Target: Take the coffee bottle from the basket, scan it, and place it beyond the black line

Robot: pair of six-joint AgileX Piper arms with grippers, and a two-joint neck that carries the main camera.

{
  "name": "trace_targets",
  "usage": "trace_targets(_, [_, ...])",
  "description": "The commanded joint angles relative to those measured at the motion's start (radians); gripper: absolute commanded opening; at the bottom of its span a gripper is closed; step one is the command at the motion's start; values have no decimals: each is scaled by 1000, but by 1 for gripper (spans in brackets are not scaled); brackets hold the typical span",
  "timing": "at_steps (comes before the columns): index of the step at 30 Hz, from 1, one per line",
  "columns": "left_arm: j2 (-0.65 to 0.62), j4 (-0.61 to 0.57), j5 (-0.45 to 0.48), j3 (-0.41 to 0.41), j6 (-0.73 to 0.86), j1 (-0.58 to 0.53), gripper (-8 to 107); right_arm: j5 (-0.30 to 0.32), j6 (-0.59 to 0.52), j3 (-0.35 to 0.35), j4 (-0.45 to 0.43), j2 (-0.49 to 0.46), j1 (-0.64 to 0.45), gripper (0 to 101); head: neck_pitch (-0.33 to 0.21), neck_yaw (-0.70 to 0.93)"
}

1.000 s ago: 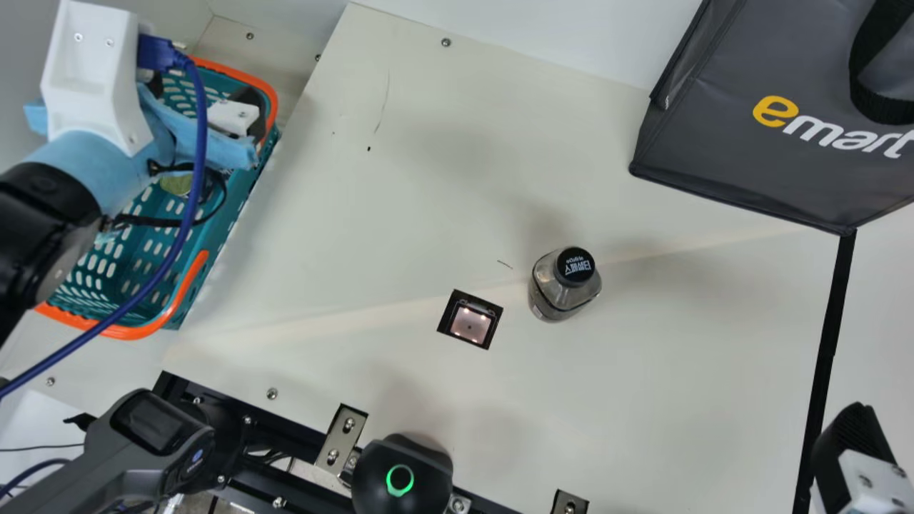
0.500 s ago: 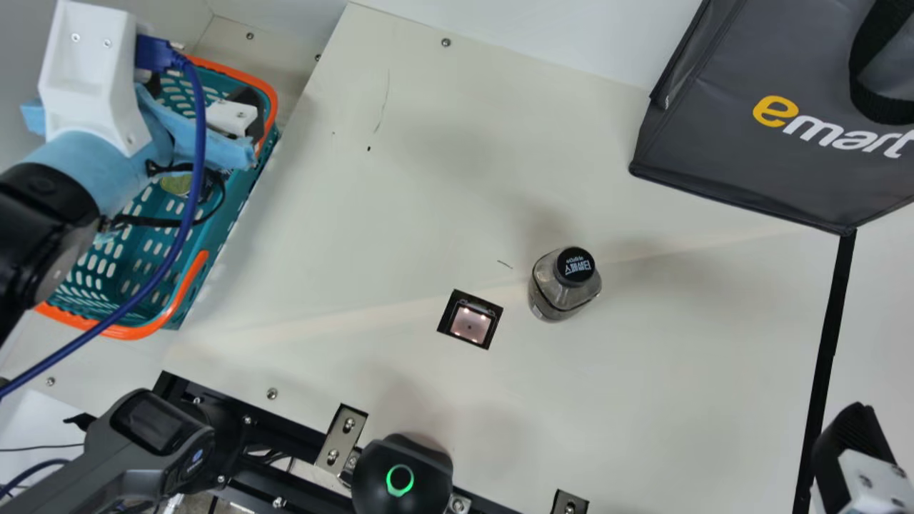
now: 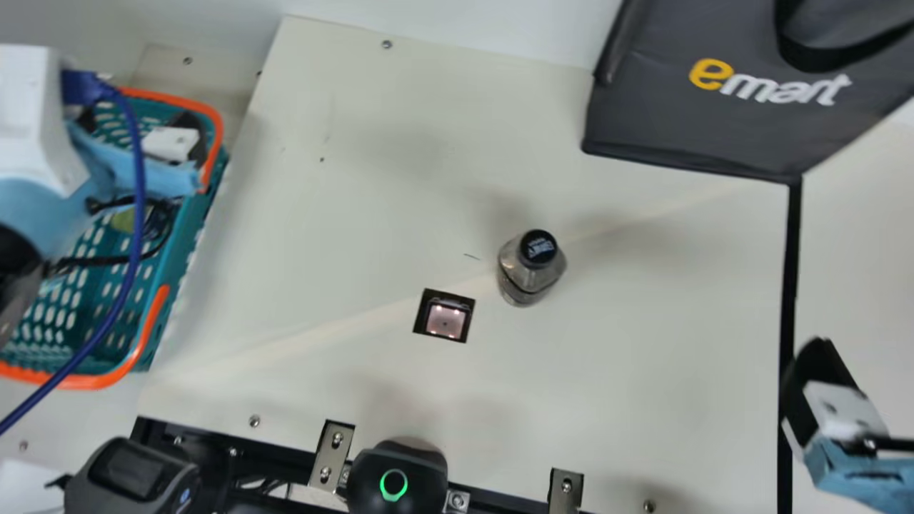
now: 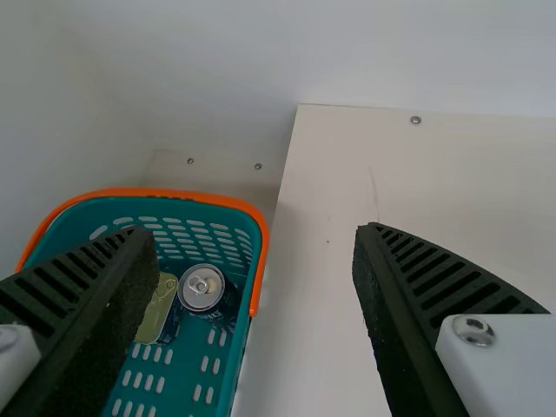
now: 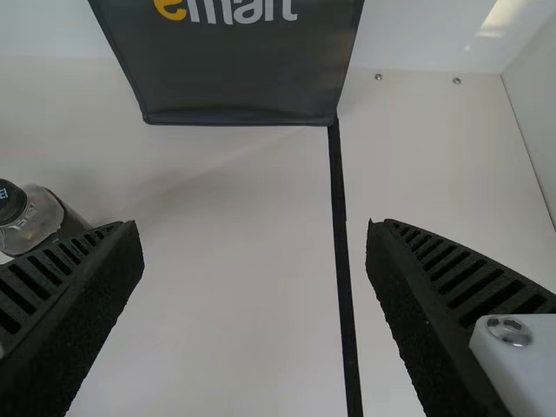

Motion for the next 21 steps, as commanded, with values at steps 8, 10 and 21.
trace_targets(8, [0,0,0,0,0,0,90,0,0,0,0,0,0,91,-26,-140])
trace_targets(10, [0,0,0,0,0,0,90,0,0,0,0,0,0,91,-26,-140])
trace_targets(21, [0,0,0,0,0,0,90,0,0,0,0,0,0,91,-26,-140])
